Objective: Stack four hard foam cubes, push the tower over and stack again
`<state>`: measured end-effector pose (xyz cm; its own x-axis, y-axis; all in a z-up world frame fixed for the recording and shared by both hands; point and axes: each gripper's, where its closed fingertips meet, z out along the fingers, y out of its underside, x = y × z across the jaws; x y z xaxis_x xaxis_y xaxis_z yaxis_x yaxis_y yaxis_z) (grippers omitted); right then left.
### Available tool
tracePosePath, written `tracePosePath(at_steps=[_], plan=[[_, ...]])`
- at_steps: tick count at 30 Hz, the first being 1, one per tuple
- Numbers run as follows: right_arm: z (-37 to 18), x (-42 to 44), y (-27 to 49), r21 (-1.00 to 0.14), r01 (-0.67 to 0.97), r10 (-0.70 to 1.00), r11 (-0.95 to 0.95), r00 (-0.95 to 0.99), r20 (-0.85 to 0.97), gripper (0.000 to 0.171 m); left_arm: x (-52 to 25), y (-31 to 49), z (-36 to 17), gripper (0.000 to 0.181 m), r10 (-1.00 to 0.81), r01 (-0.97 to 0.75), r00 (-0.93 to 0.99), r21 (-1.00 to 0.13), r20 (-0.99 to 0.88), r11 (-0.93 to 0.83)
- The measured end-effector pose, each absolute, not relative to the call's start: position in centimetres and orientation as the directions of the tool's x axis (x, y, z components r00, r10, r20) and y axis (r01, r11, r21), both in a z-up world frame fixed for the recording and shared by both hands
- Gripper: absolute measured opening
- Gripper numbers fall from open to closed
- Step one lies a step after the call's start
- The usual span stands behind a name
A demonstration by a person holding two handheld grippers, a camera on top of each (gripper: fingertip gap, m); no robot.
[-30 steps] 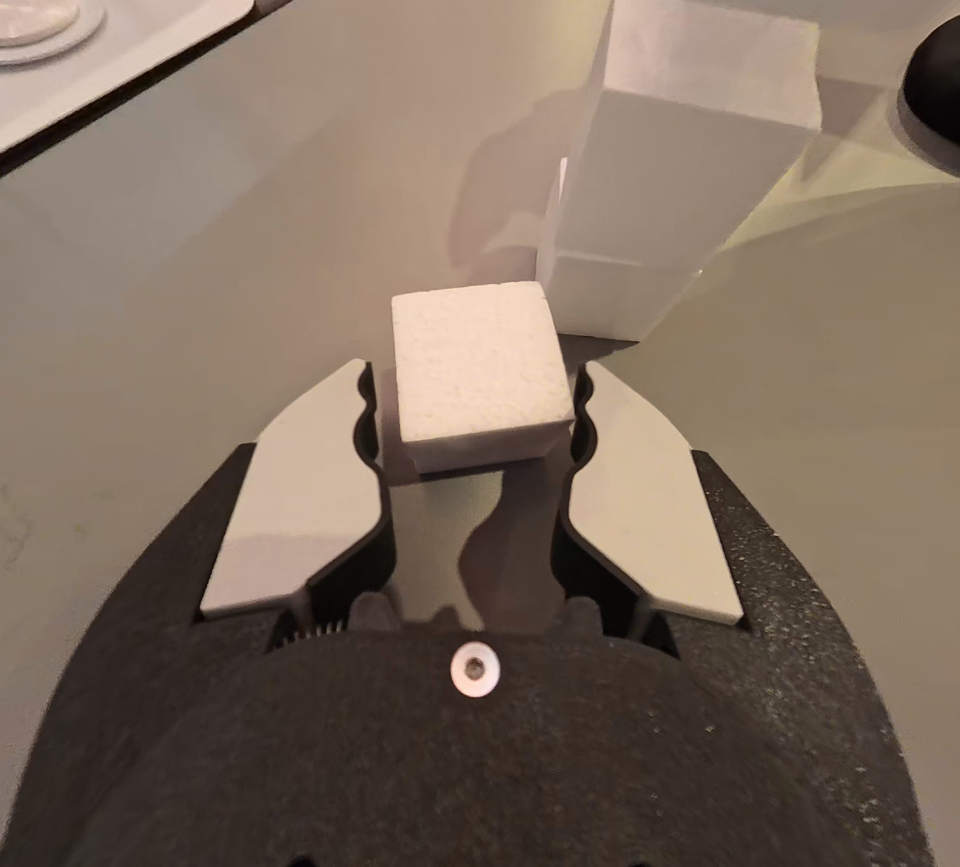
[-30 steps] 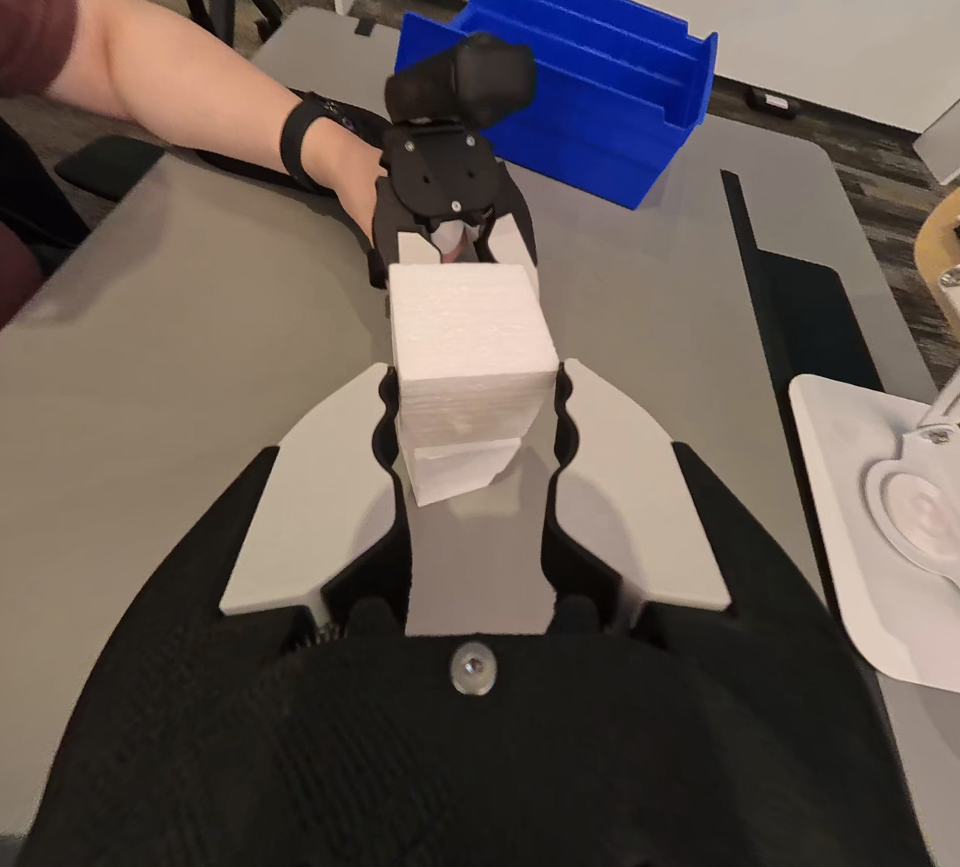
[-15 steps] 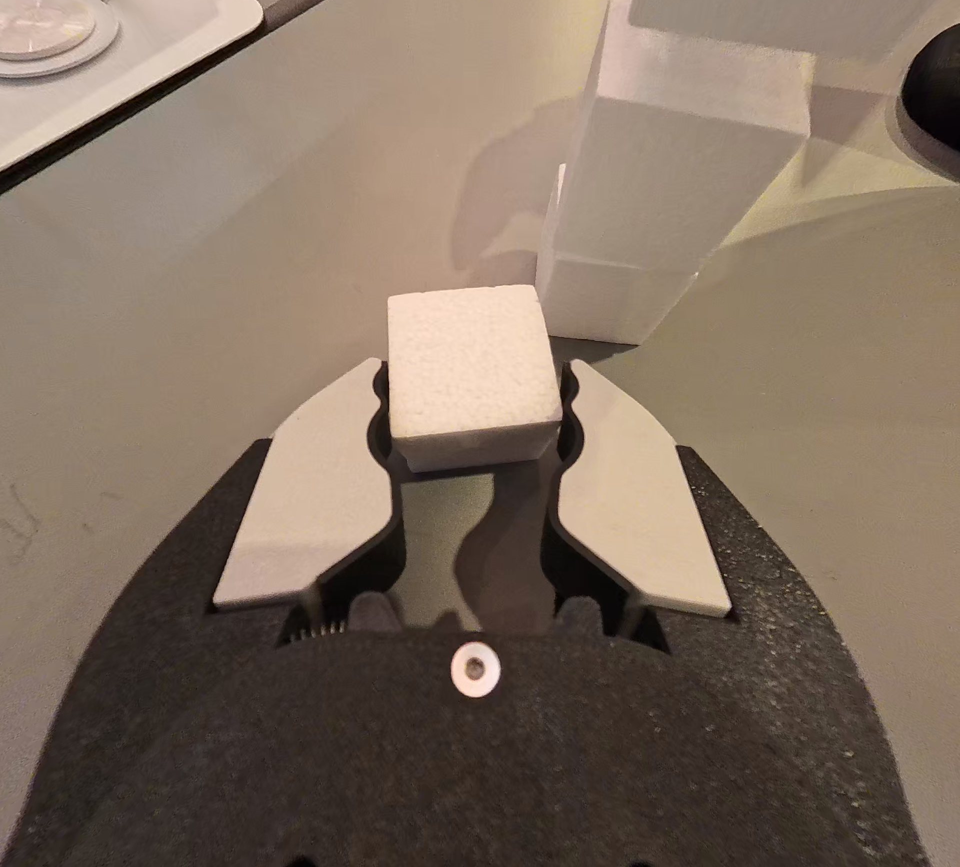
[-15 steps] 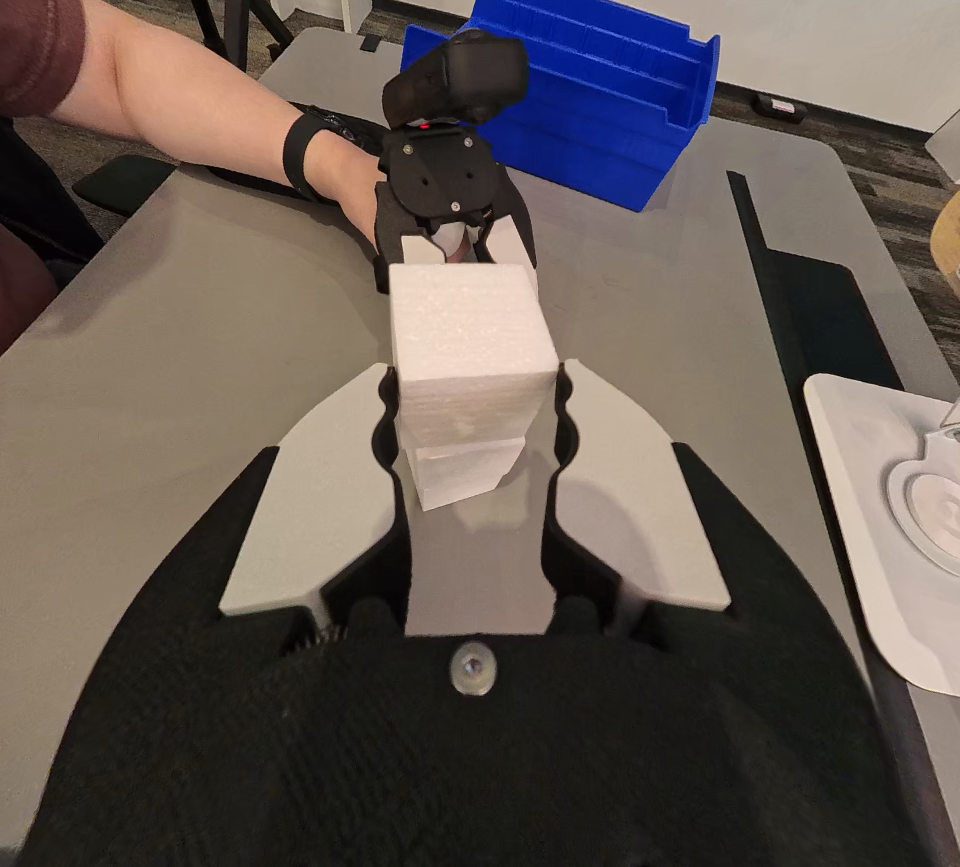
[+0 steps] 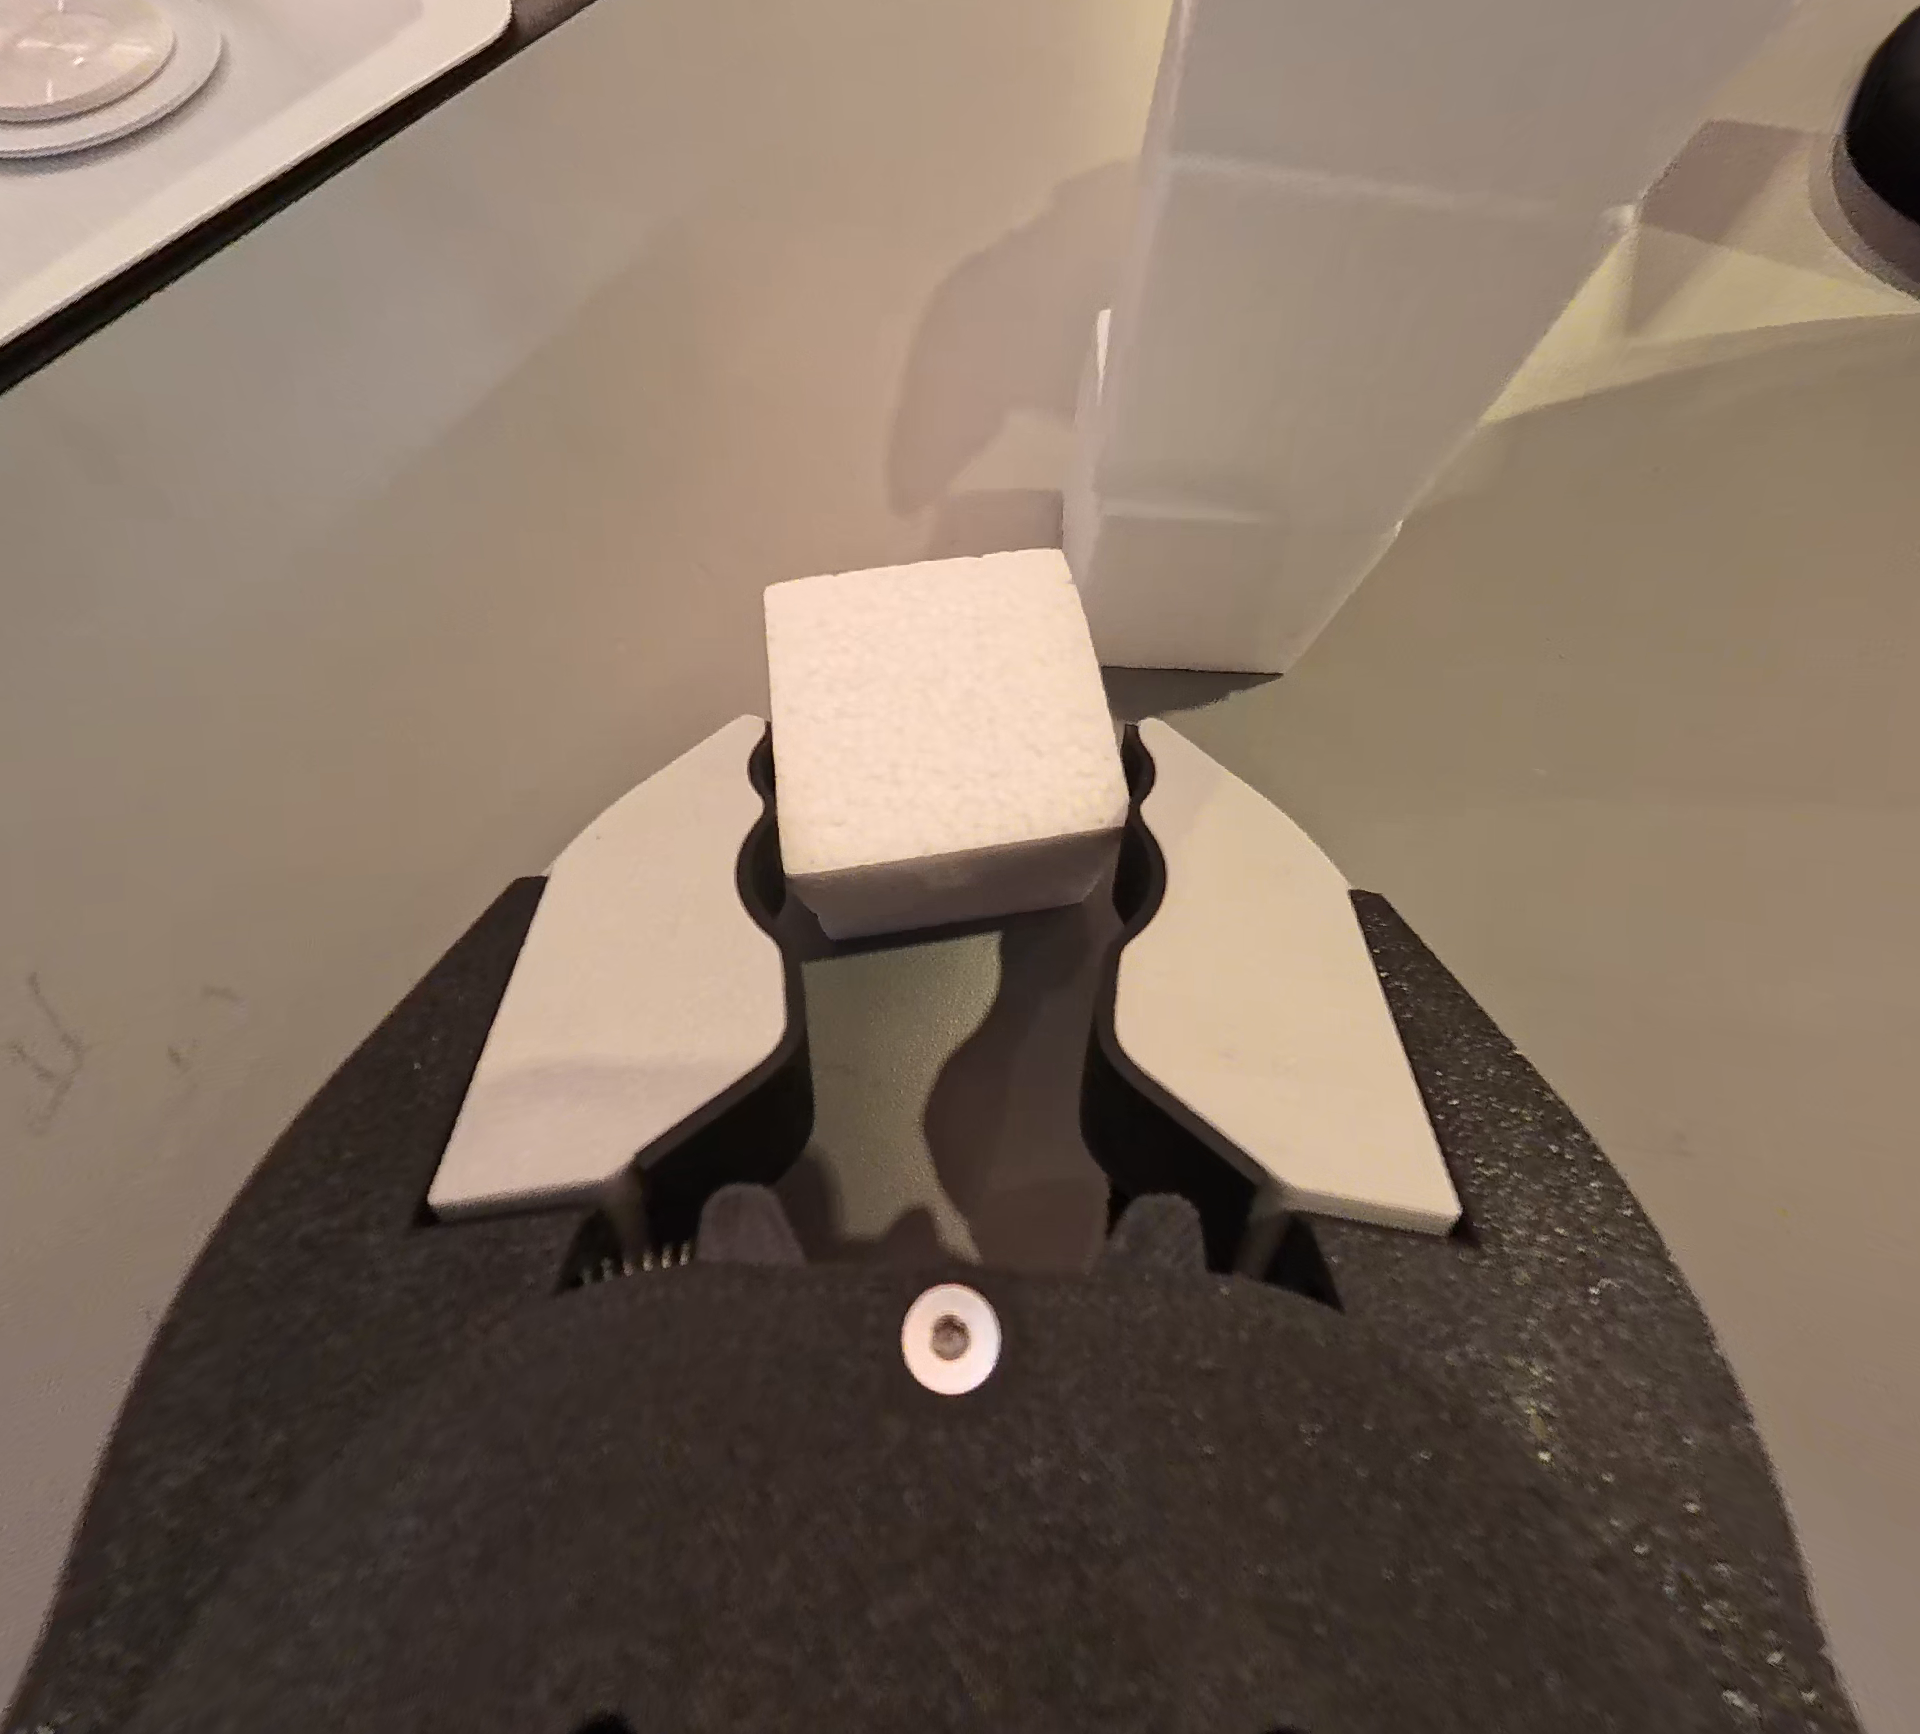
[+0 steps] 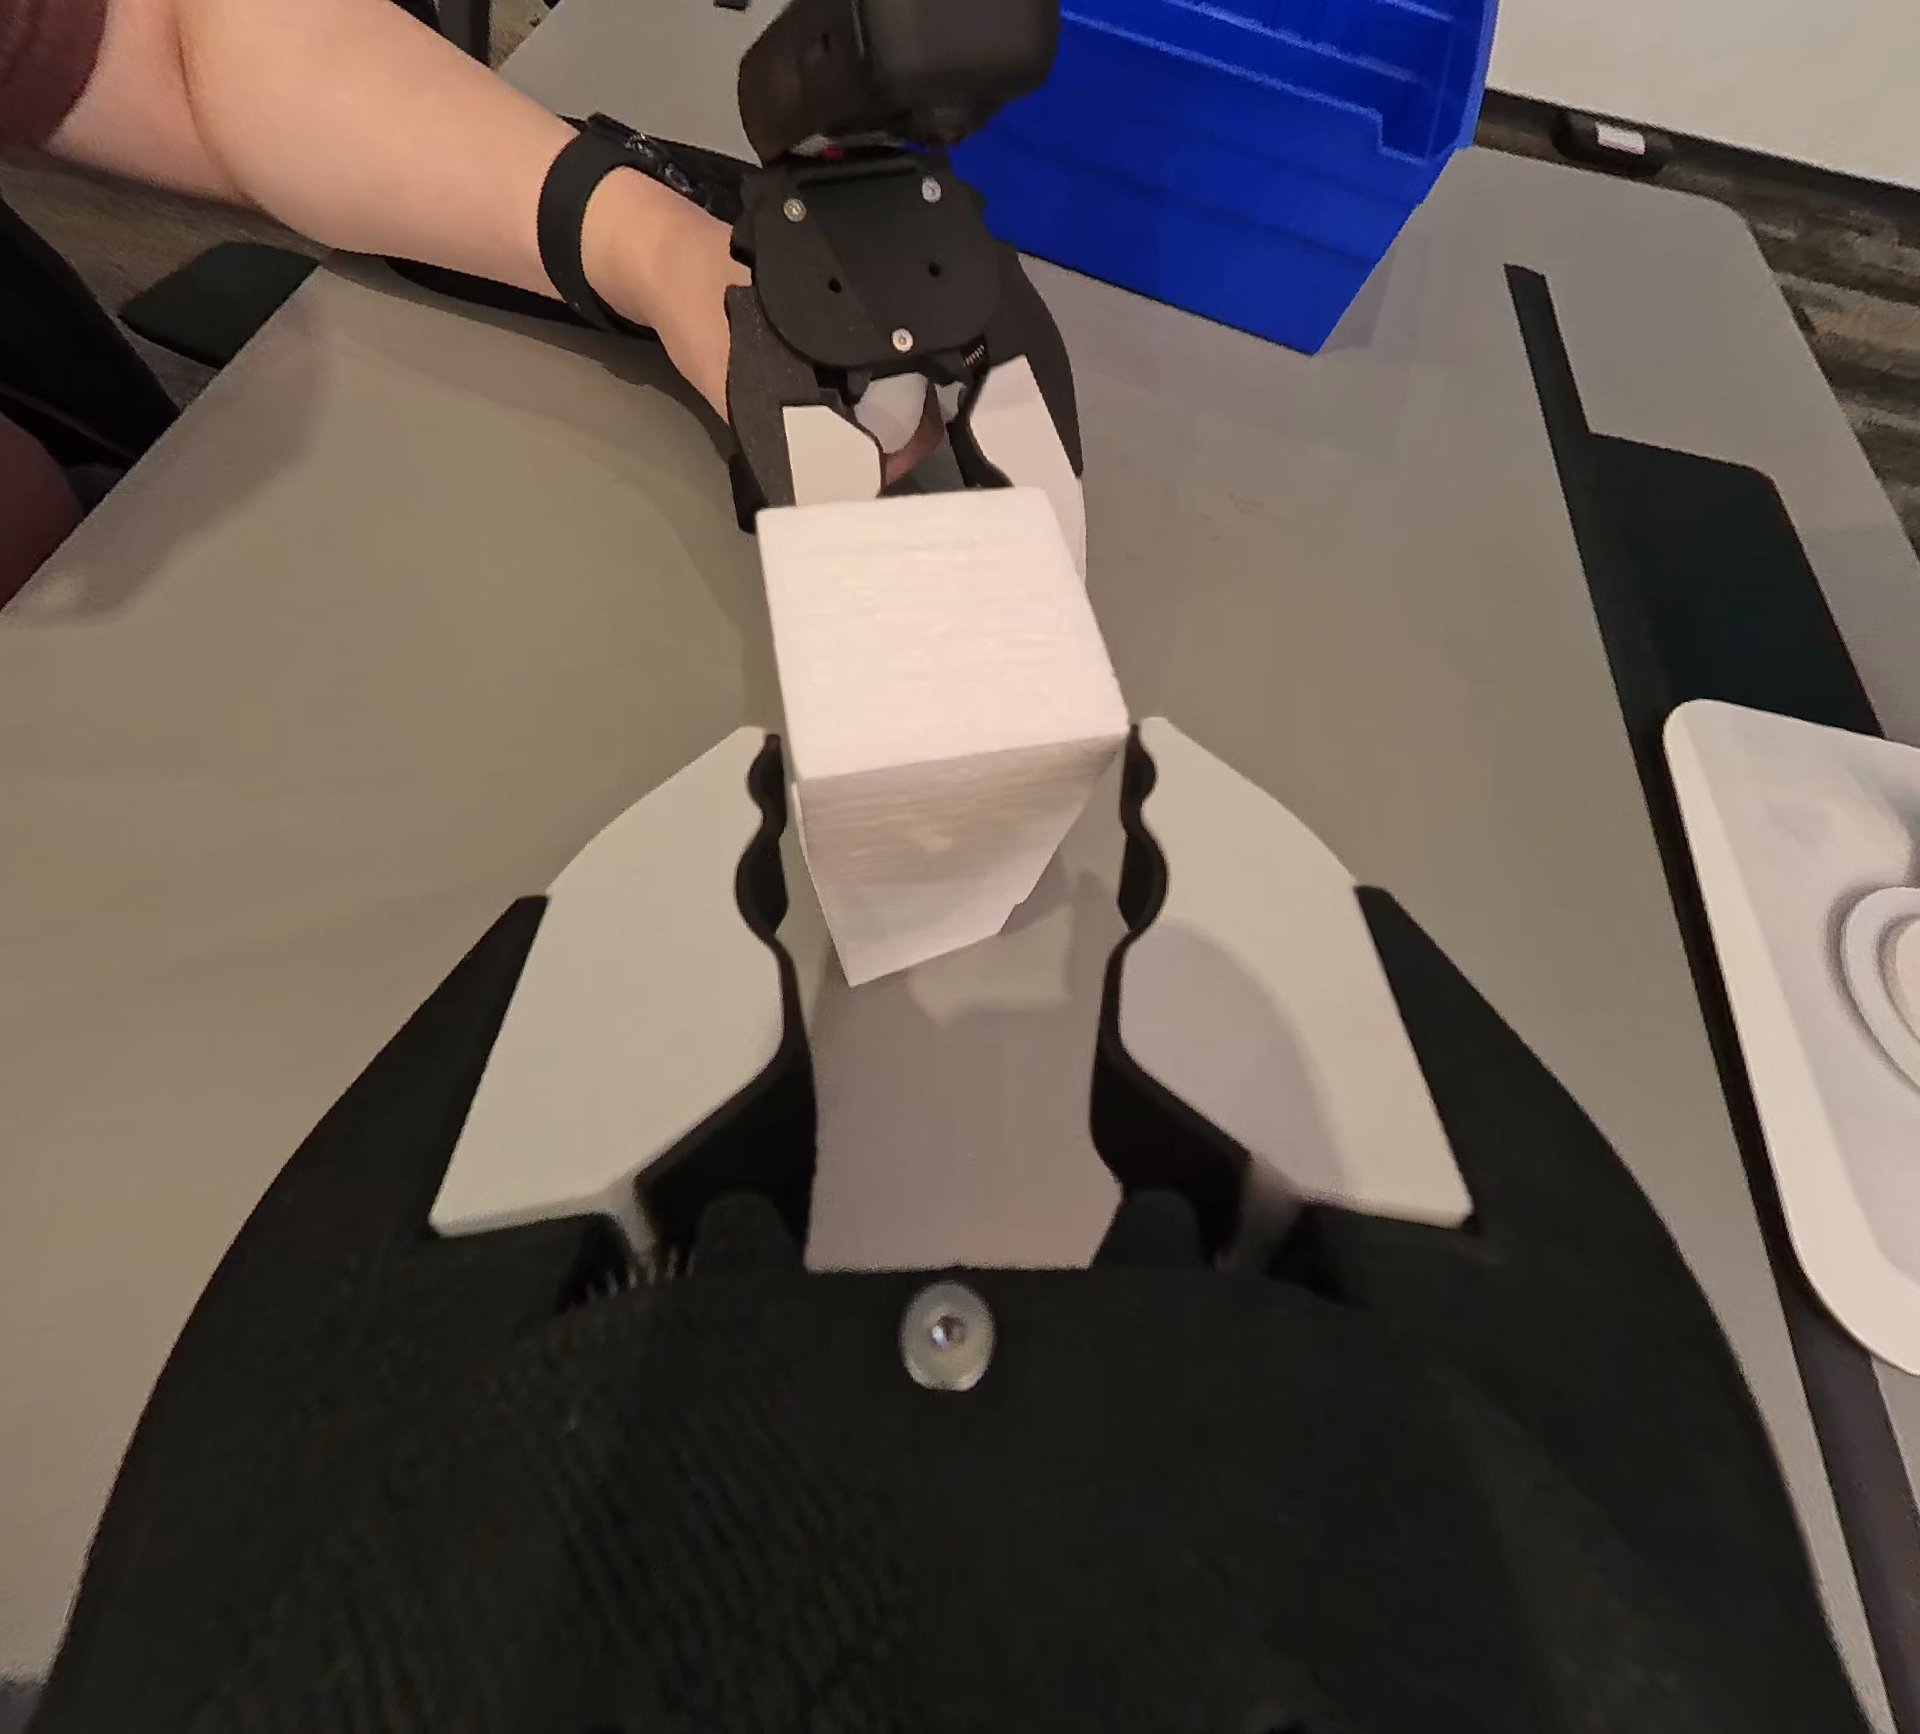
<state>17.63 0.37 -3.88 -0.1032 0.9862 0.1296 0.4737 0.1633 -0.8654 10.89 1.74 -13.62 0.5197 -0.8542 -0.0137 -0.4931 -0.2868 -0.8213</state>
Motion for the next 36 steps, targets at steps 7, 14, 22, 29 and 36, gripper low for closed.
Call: tracePosePath(at_steps=[7, 14, 22, 29, 36], plan=[[-3.0, 18.8, 0.3, -0.89, 0.435, 0.99, 0.134, -0.102, 0.099, 0.08, 10.3, 2.2, -13.1, 0.061, -0.84, -0.485, 0.541, -0.83, -0.038, -0.274], [-0.5, 22.9, 2.2, -0.939, 0.339, 0.998, 0.065, 0.001, 0.069, 0.08, 8.2, 2.8, -6.0, 0.061, -0.793, -0.385, 0.606, -0.897, -0.067, -0.218], [0.6, 25.6, 3.5, -0.963, 0.27, 0.998, 0.01, 0.053, 0.026, 0.076, 14.6, -0.8, 5.3, 0.061, -0.892, -0.476, 0.419, -0.878, -0.168, -0.058], [-0.4, 25.7, 3.4, -0.957, 0.288, 0.999, -0.007, 0.049, 0.007, 0.074, 18.8, -0.3, 2.7, 0.061, -0.939, -0.643, 0.295, -0.764, -0.177, -0.058], [0.2, 25.5, 3.0, -0.962, 0.274, 1.0, 0.005, 0.024, 0.012, 0.074, 19.1, -0.4, 1.5, 0.061, -0.956, -0.626, 0.275, -0.773, -0.097, -0.102]])
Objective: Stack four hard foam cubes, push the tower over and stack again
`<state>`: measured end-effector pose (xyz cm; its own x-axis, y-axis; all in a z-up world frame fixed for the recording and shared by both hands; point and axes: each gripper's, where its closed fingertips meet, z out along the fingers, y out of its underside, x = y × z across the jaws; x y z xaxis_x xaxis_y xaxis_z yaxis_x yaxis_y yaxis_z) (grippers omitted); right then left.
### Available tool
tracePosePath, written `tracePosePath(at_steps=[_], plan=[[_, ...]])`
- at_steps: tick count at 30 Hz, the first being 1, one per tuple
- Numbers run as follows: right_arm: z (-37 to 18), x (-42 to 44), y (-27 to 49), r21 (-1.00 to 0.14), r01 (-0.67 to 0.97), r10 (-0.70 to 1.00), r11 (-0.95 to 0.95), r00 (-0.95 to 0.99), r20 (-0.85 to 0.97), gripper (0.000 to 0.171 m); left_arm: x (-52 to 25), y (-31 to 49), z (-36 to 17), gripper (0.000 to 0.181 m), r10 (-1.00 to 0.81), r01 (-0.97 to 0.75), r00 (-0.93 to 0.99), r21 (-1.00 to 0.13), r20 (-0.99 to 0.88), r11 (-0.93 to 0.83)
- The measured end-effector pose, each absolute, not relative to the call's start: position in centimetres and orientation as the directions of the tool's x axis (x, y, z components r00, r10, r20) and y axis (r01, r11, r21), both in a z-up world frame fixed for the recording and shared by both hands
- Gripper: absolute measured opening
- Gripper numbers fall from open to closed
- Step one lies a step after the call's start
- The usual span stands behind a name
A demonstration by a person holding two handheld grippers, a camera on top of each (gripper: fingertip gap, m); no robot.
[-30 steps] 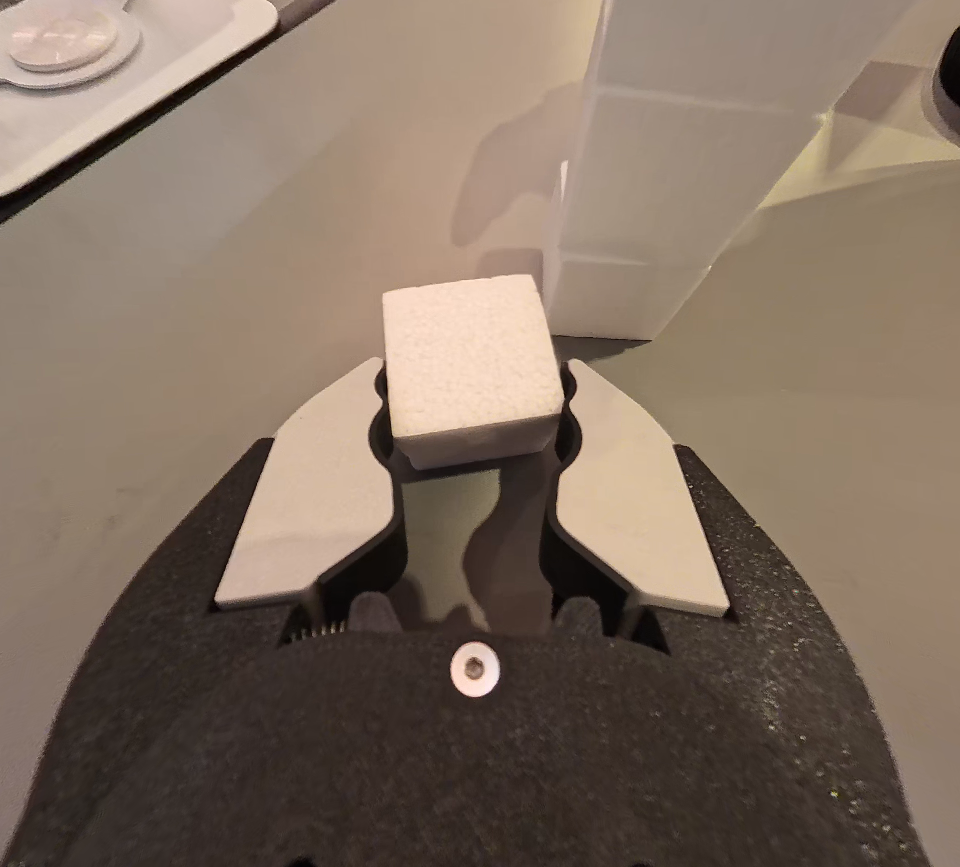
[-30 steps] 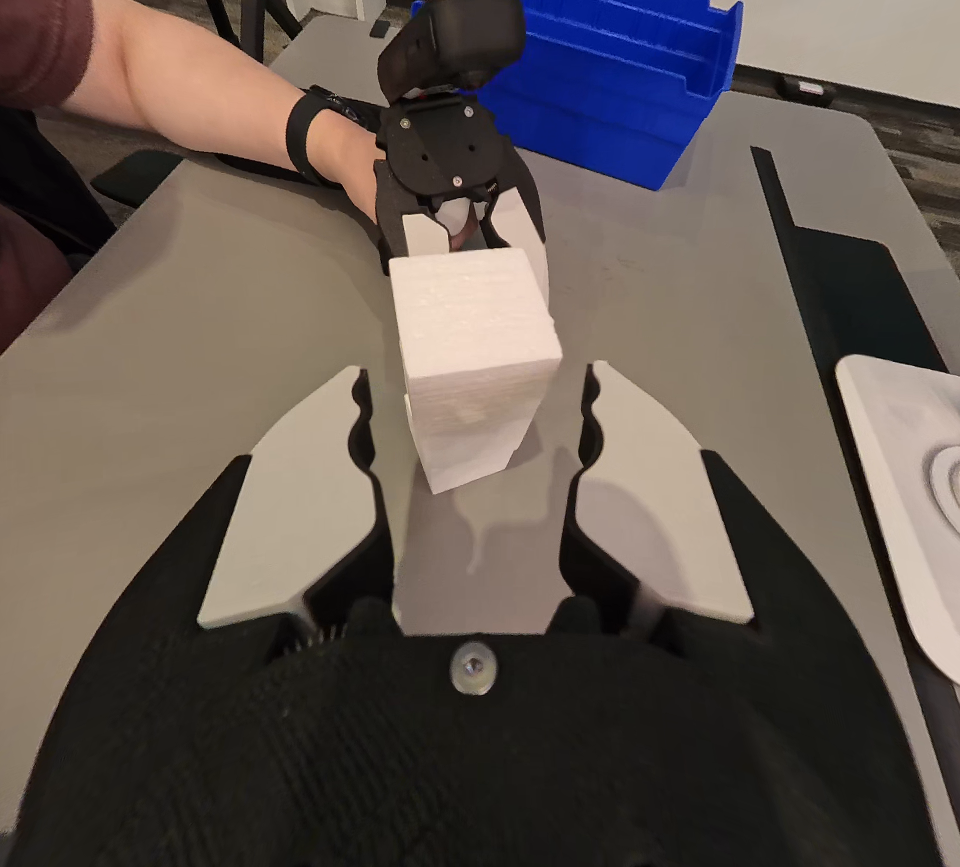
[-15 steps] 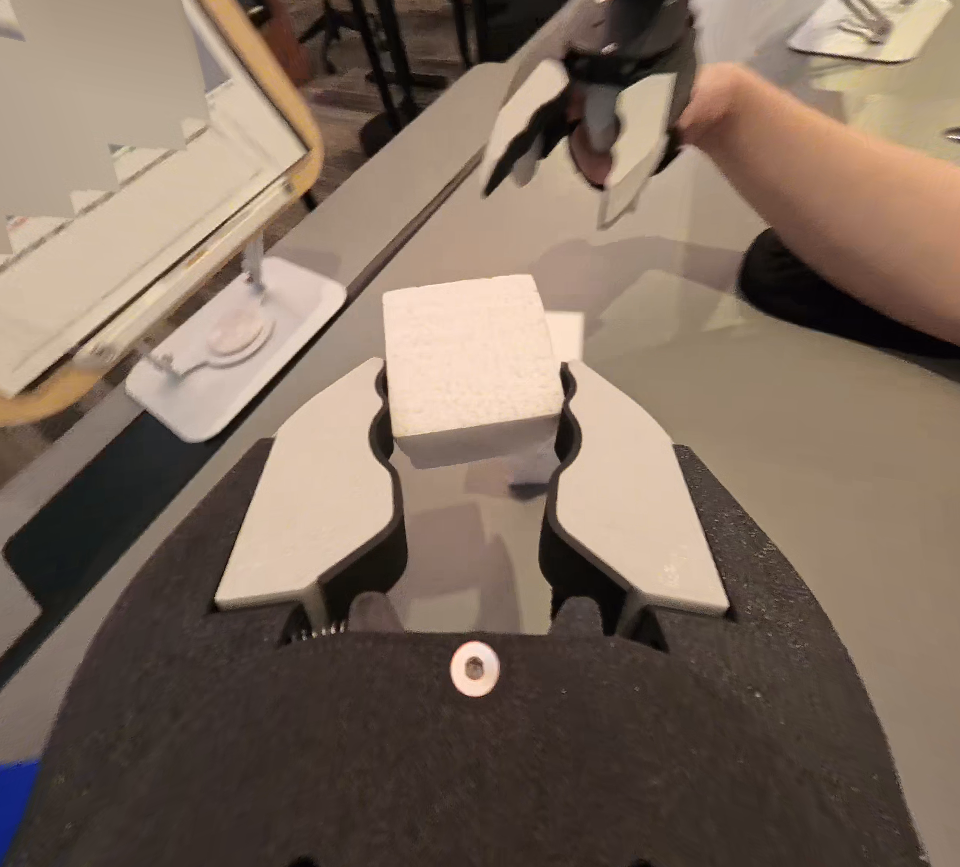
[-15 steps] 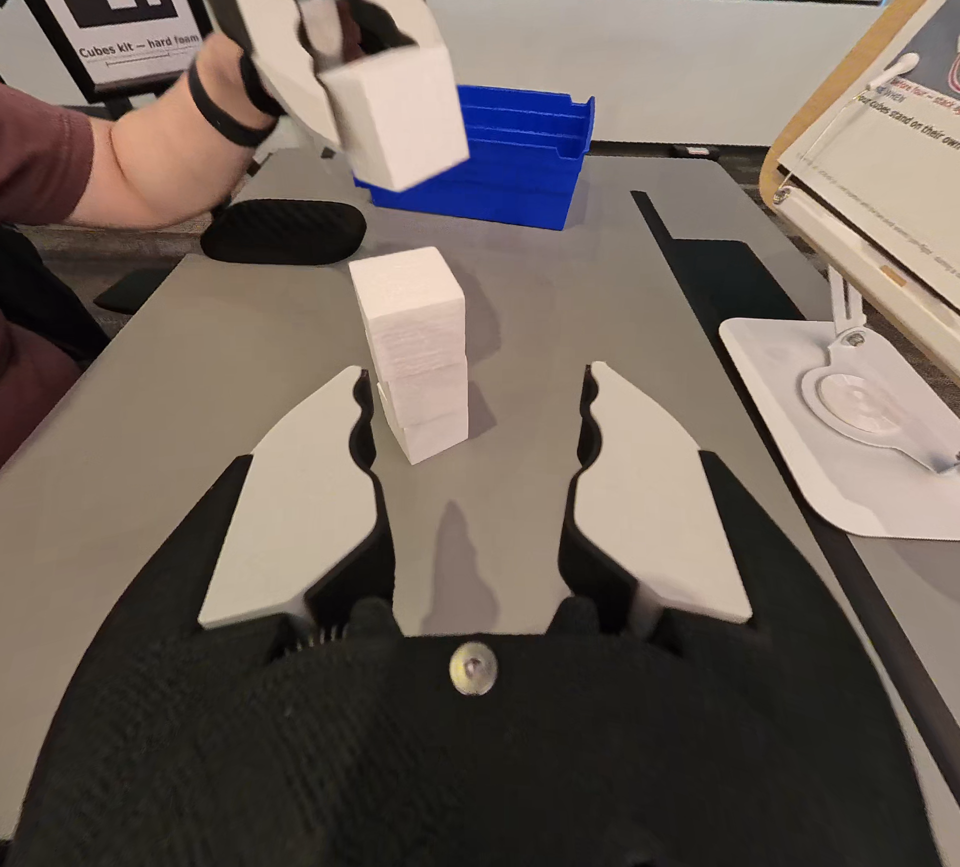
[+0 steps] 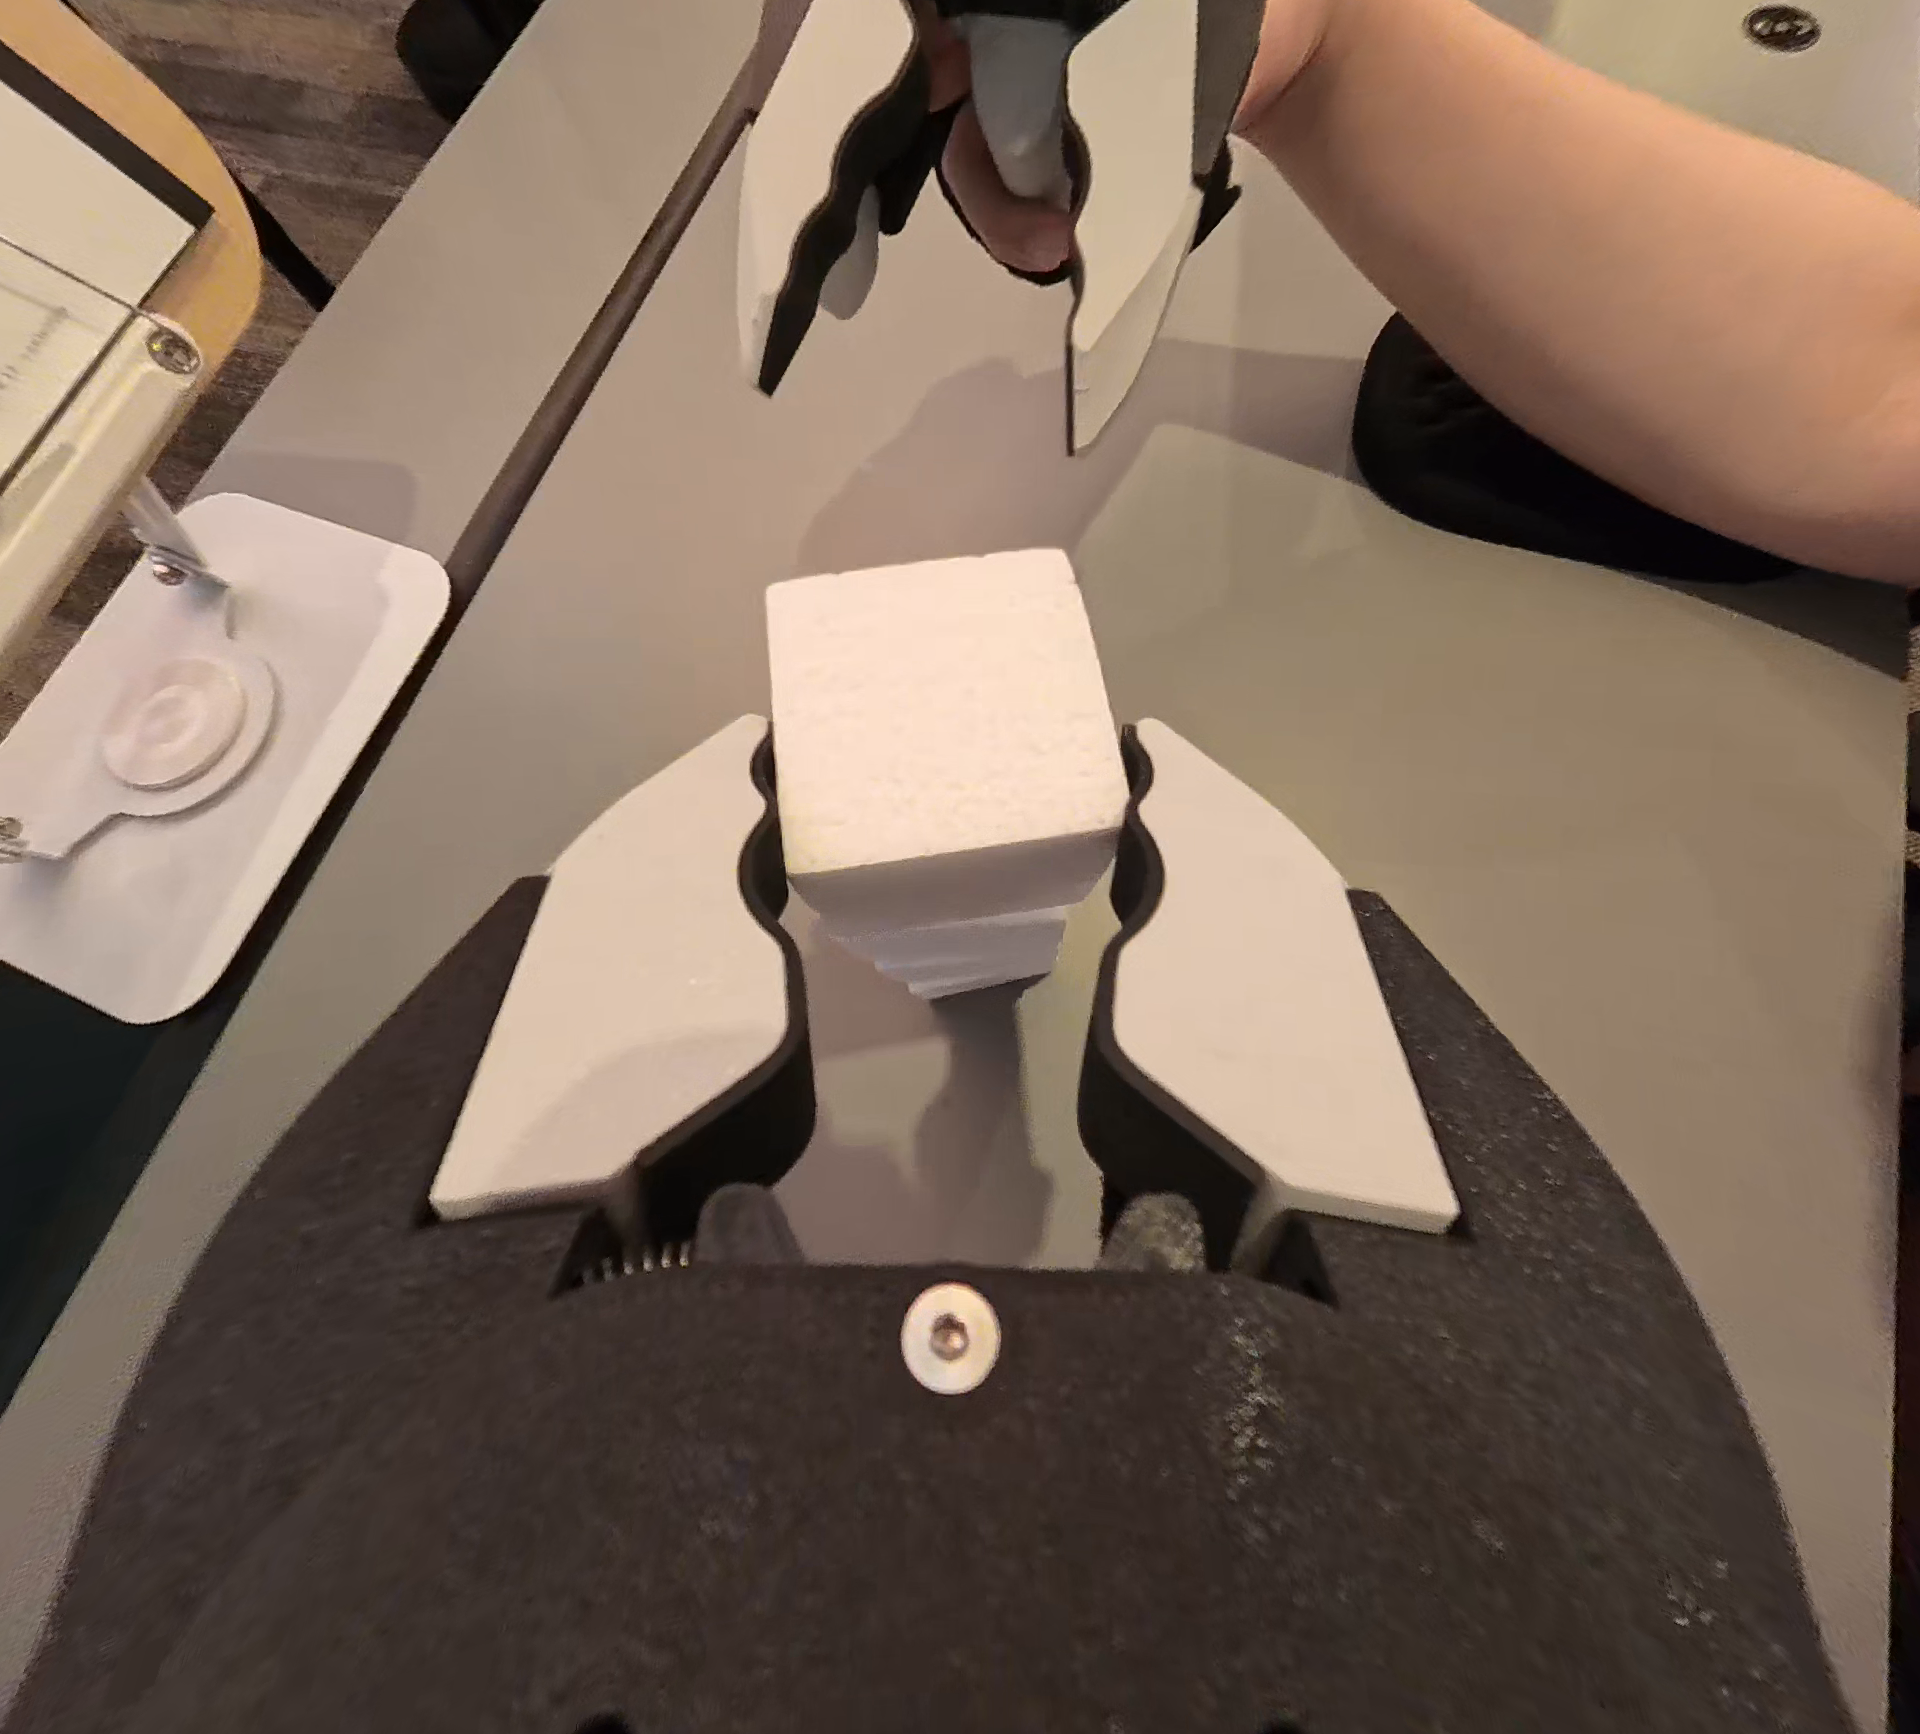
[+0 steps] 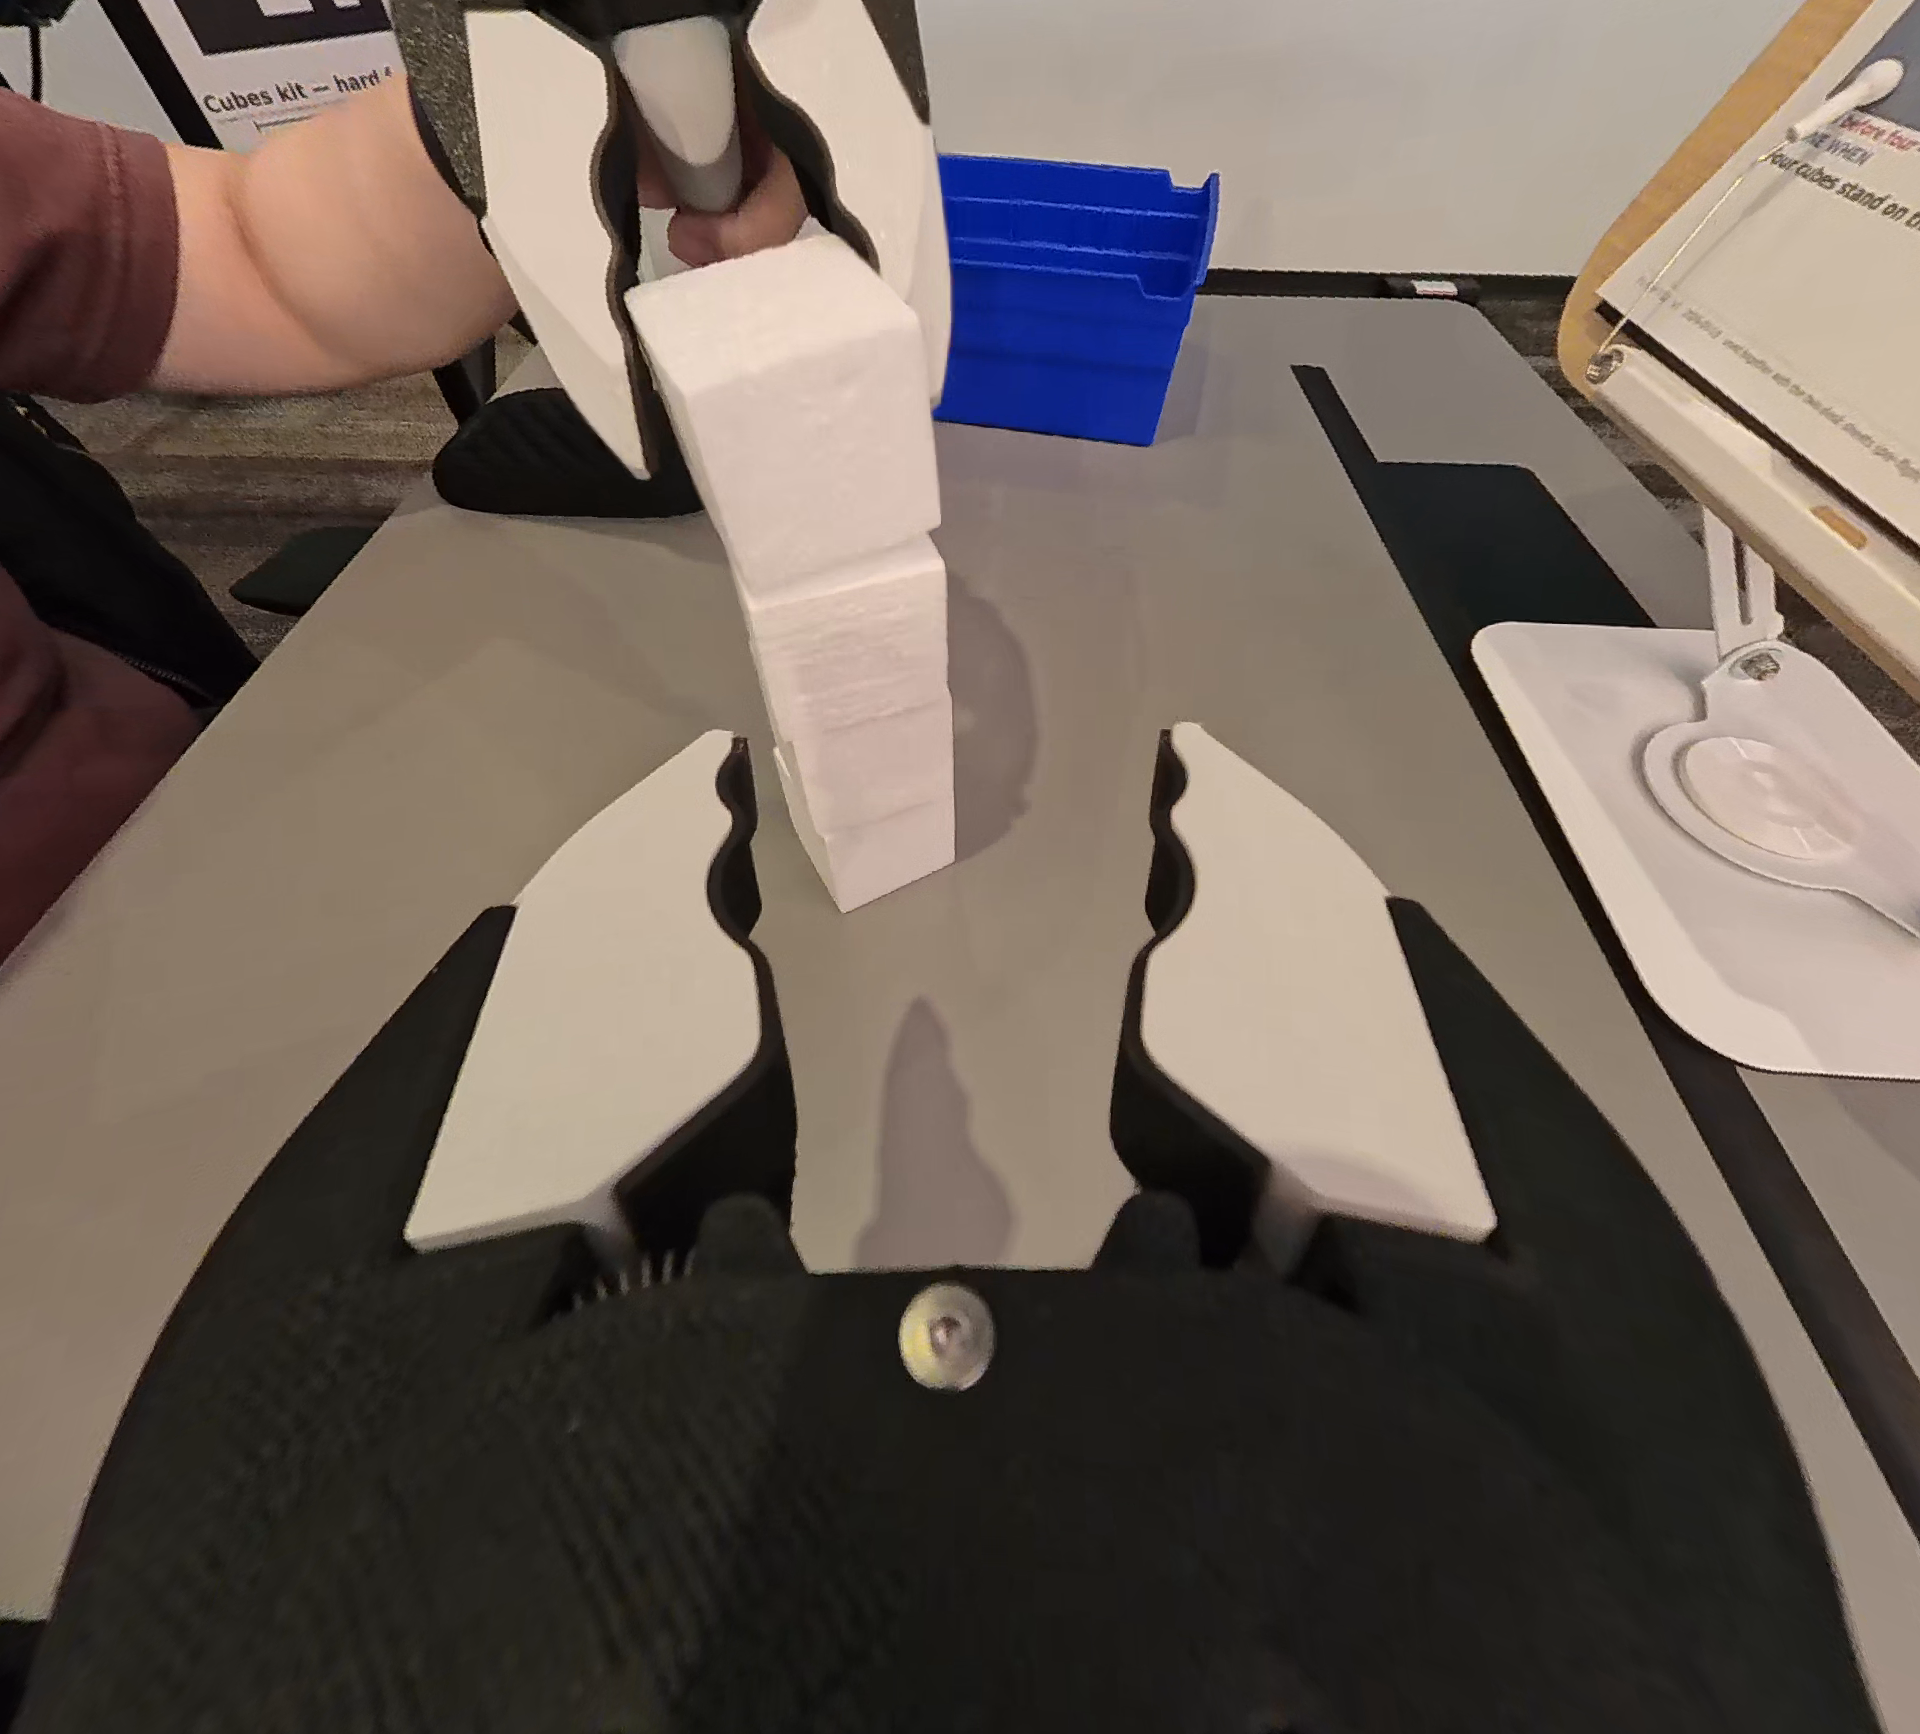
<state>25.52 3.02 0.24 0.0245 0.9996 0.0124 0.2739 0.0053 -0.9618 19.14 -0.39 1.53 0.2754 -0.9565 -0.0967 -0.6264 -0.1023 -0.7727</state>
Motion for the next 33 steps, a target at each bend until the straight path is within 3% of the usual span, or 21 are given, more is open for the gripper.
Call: tracePosePath(at_steps=[10, 15, 22, 24, 25, 27, 29, 31, 33], plan=[[-0.1, 25.8, 3.1, -0.961, 0.278, 1.0, -0.014, 0.025, -0.008, 0.074, 19.4, -0.5, 0.9, 0.061, -0.973, -0.598, 0.227, -0.793, -0.032, -0.114], [-0.5, 25.9, 3.4, -0.958, 0.284, 0.999, -0.031, 0.031, -0.023, 0.074, 18.7, -0.3, 0.1, 0.083, -0.971, -0.605, 0.236, -0.786, -0.024, -0.127], [-1.3, 27.8, 3.7, -0.937, 0.344, 0.997, -0.062, 0.07, -0.041, 0.07, 13.5, -1.2, -1.4, 0.081, -0.93, -0.482, 0.367, -0.848, 0.033, -0.22], [-1.5, 29.4, 4.6, -0.926, 0.365, 0.989, -0.093, 0.138, -0.045, 0.065, 11.3, -1.3, -5.0, 0.072, -0.904, -0.511, 0.425, -0.809, 0.057, -0.291], [-1.4, 30.3, 5.3, -0.924, 0.364, 0.981, -0.116, 0.188, -0.048, 0.065, 10.2, -1.3, -7.2, 0.059, -0.885, -0.536, 0.458, -0.77, 0.079, -0.346], [-1.2, 32.8, 7.1, -0.919, 0.352, 0.945, -0.177, 0.322, -0.058, 0.064, 8.5, -1.3, -11.0, 0.0, -0.838, -0.546, 0.531, -0.705, 0.128, -0.454], [-0.9, 35.9, 8.3, -0.906, 0.333, 0.889, -0.262, 0.449, -0.092, 0.047, 8.0, -1.1, -12.9, 0.0, -0.773, -0.472, 0.598, -0.688, 0.21, -0.552], [-0.3, 39.0, 8.3, -0.893, 0.318, 0.841, -0.319, 0.528, -0.113, 0.002, 8.7, -1.0, -13.2, 0.0, -0.727, -0.385, 0.62, -0.693, 0.296, -0.61], [0.0, 41.9, 7.8, -0.887, 0.316, 0.797, -0.336, 0.597, -0.09, 0.001, 9.4, -0.7, -12.9, 0.0, -0.705, -0.365, 0.646, -0.694, 0.291, -0.62]])
